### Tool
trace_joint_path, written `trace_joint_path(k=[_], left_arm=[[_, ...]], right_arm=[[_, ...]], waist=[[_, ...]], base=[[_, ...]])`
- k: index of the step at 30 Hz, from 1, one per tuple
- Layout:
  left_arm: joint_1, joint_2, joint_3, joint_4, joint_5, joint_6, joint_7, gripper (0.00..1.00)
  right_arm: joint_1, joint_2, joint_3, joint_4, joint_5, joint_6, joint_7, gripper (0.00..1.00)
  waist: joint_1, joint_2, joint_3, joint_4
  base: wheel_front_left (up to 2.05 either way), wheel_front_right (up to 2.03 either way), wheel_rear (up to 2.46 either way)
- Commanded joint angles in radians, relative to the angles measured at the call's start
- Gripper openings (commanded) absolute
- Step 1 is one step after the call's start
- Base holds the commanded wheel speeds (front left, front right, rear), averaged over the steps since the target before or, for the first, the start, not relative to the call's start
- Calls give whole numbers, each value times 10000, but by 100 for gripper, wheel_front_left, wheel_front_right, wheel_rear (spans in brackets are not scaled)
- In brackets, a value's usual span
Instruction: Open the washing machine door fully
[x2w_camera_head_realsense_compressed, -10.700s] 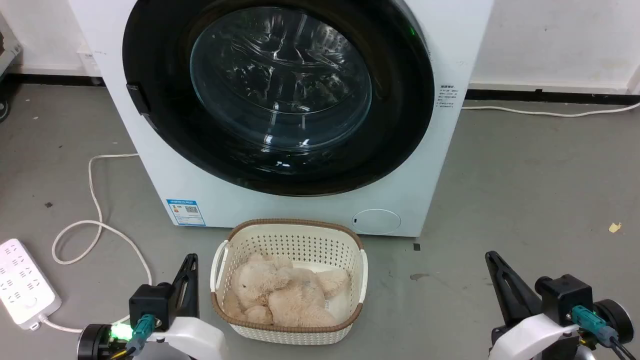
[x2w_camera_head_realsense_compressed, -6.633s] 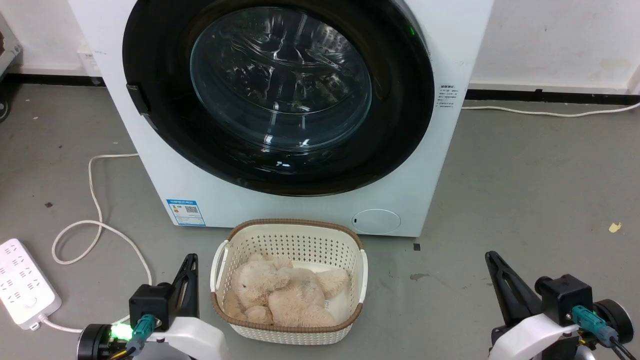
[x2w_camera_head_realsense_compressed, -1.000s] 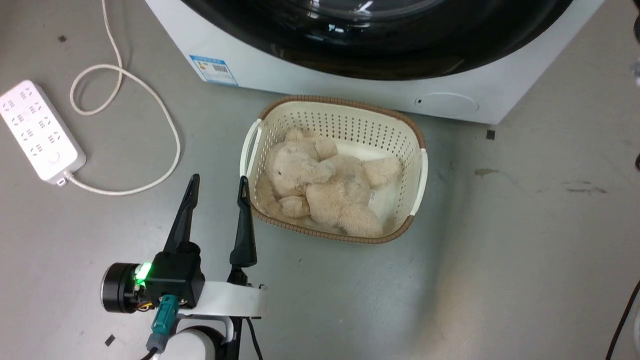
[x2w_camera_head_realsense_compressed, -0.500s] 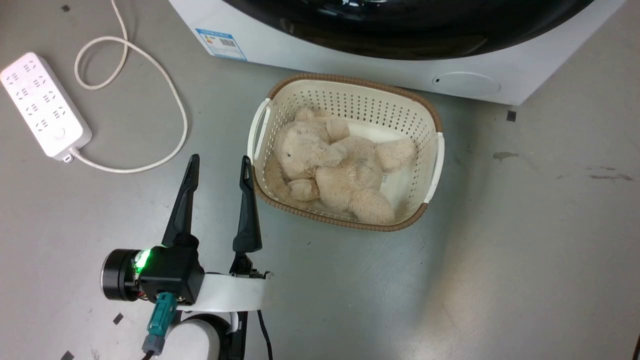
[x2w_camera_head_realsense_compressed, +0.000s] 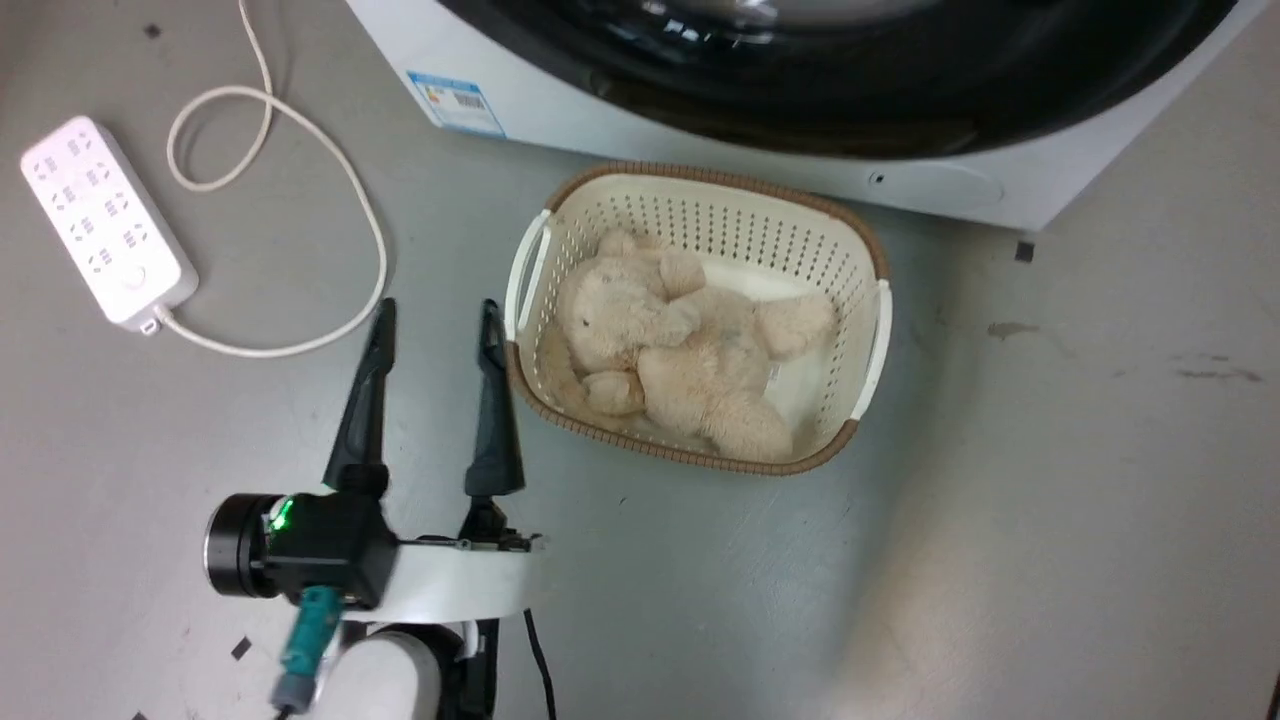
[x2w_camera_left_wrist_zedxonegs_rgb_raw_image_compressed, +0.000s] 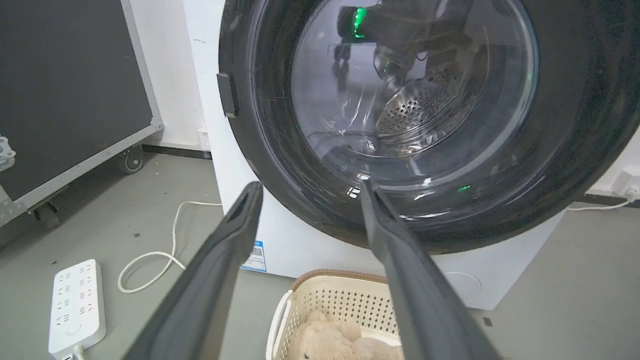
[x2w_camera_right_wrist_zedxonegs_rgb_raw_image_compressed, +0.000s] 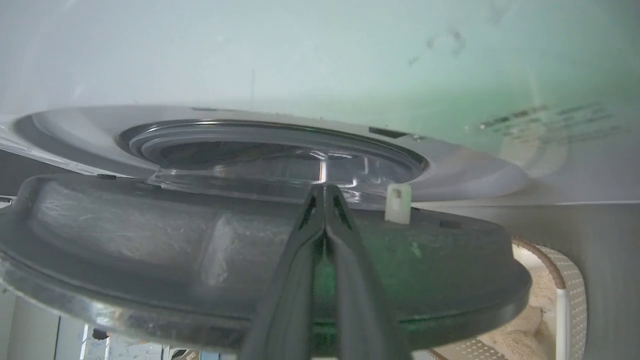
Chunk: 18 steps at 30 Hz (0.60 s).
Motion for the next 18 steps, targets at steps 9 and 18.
trace_joint_path(k=[9, 18], left_arm=[[395, 8, 132, 724, -403, -417, -266, 100], [1003, 16, 367, 1368, -409, -1070, -266, 100]], right_arm=[[1535, 899, -380, -166, 1076, 12, 1433, 0], [4144, 2144, 151, -1876, 1253, 12, 2637, 0]], waist=[[0, 0, -1231, -97], [0, 0, -2283, -224]], base=[[0, 0, 0], [0, 0, 0]])
